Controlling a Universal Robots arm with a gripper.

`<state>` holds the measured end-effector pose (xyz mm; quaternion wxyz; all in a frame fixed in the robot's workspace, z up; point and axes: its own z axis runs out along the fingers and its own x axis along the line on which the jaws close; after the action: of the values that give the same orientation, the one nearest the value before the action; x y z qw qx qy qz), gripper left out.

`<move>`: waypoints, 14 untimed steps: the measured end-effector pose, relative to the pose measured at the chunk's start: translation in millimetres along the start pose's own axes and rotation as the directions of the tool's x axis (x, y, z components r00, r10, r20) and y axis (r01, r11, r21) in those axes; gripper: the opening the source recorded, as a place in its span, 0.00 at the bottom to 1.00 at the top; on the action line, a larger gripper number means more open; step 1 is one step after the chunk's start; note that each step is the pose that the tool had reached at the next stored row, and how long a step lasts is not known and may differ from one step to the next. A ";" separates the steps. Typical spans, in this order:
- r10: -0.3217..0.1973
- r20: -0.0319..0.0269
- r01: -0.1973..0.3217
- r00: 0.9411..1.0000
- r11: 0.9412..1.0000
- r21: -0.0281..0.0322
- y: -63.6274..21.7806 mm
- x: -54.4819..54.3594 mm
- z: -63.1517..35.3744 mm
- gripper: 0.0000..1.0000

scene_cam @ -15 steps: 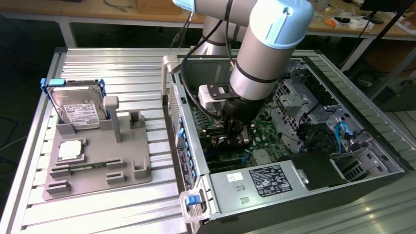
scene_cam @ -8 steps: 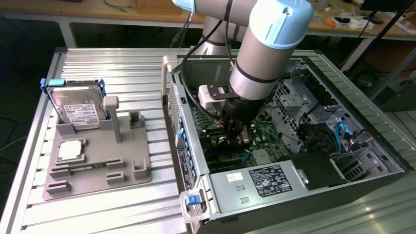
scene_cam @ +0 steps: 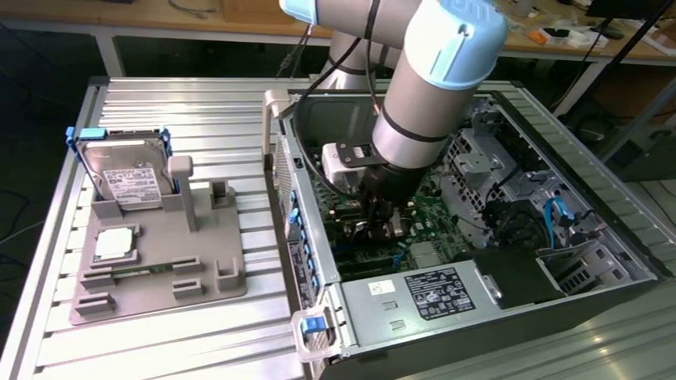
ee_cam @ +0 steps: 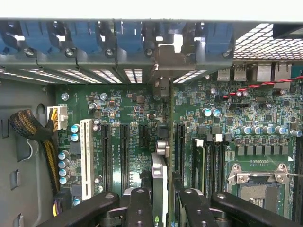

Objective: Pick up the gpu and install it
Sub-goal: 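Insert the gpu into the slot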

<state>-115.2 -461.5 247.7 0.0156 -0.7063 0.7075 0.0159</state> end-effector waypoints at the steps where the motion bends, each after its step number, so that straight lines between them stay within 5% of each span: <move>1: 0.000 -0.003 0.000 1.000 1.000 -0.001 0.1 0.2 -1.1 0.28; 6: 0.000 -0.005 0.000 1.000 1.000 -0.002 0.0 0.3 -3.4 0.34; 14: -0.001 -0.006 0.001 1.000 1.000 0.012 0.0 -1.2 -26.8 0.34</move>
<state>-115.3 -461.5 274.5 0.0179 -0.7066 0.7074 0.0095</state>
